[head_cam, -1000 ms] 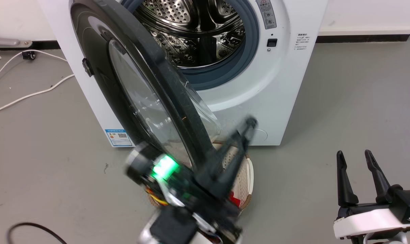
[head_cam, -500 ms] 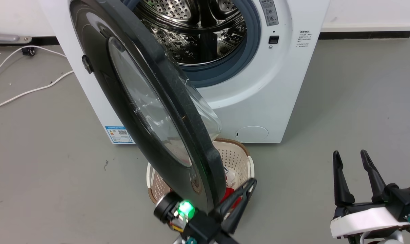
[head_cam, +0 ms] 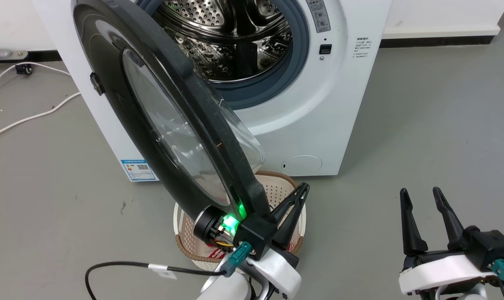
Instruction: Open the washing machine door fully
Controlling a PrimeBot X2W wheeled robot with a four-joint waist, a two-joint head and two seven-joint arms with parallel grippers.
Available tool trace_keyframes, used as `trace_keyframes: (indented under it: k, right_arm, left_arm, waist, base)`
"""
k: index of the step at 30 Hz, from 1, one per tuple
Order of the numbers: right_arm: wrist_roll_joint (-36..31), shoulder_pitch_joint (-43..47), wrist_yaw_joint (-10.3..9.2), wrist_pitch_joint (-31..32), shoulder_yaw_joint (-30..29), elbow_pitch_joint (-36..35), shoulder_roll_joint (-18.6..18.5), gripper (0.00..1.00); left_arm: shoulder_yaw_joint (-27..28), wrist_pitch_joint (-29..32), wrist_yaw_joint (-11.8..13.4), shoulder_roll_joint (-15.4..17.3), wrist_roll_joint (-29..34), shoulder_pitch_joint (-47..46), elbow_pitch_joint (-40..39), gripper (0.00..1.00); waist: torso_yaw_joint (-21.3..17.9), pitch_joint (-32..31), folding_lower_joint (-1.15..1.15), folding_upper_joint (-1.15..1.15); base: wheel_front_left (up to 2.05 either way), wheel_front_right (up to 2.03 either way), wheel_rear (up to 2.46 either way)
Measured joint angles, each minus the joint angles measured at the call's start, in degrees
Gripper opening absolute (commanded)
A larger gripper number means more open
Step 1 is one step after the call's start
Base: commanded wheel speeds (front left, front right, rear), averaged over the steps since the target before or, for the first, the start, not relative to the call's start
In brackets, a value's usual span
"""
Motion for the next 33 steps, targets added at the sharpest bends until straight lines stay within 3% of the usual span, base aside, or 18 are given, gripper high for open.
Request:
trace_keyframes:
  k: [11, 17, 24, 33]
  right_arm:
    - [1.41, -0.03, 0.01, -0.01, -0.59, 0.49, 0.0, 1.0]
    - [1.42, 0.36, 0.01, -0.08, -0.49, 0.53, 0.0, 1.0]
    - [1.56, 1.6, 0.0, -0.1, -1.07, 0.47, 0.0, 1.0]
    - [1.46, 1.98, 0.01, -0.08, -1.68, 0.03, 0.01, 1.0]
  left_arm:
    - [-2.61, -0.05, 5.22, -0.35, -4.76, -2.63, 5.09, 0.0]
    - [-1.15, -0.07, 7.8, -0.46, -5.54, 0.15, 4.04, 0.0]
    - [0.11, -0.2, 10.07, 2.66, -4.66, 7.48, -2.48, 0.0]
    - [0.85, 0.22, 13.12, 6.7, -4.81, 14.69, -9.76, 0.0]
  waist:
    - [0.49, -0.2, 0.0, 0.0]
    - [0.71, -1.11, 0.0, 0.0]
    - [3.13, -1.34, -0.01, 0.0]
    - [9.25, -0.87, -0.01, 0.0]
  base:
    - [0.0, 0.0, 0.0]
    - [0.0, 0.0, 0.0]
    - [0.0, 0.0, 0.0]
    - [0.0, 0.0, 0.0]
